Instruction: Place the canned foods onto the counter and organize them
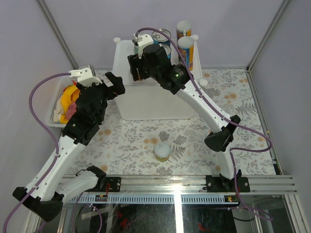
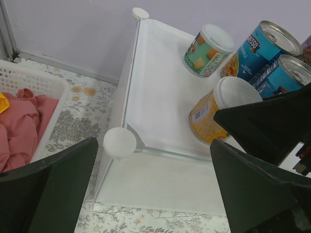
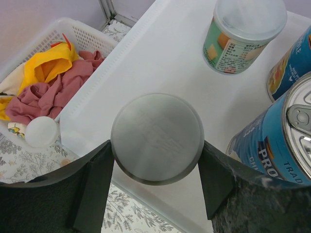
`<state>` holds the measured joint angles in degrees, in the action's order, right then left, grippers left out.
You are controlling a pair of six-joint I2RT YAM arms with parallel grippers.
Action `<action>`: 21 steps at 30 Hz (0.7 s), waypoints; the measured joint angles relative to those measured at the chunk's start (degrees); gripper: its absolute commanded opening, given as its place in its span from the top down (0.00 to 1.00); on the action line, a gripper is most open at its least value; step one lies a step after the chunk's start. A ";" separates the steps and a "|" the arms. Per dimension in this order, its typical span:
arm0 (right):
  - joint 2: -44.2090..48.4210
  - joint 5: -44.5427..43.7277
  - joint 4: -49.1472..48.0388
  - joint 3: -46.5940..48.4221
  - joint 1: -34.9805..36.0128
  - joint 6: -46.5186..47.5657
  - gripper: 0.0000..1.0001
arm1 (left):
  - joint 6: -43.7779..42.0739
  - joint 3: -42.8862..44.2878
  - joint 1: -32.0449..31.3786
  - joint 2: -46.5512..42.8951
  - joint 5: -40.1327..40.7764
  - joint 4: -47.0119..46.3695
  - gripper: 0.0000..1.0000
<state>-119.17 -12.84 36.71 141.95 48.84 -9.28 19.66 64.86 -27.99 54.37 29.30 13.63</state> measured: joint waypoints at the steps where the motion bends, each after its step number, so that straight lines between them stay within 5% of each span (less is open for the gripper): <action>1: -0.04 -0.02 -0.02 0.00 -0.07 -0.07 0.35 | 0.00 0.00 0.00 0.00 -0.11 0.00 0.00; 9: -0.09 -0.02 -0.09 -0.09 -0.66 -0.46 0.20 | 0.04 0.00 0.00 -0.02 -0.61 0.02 0.00; 21: -0.09 0.04 -0.55 -0.44 -0.81 -0.44 0.20 | 0.04 0.00 0.00 -0.02 -0.98 0.02 0.00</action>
<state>-119.26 -12.80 36.16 141.51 48.03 -9.72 19.70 64.86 -27.99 54.35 28.32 13.65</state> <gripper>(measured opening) 0.804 0.996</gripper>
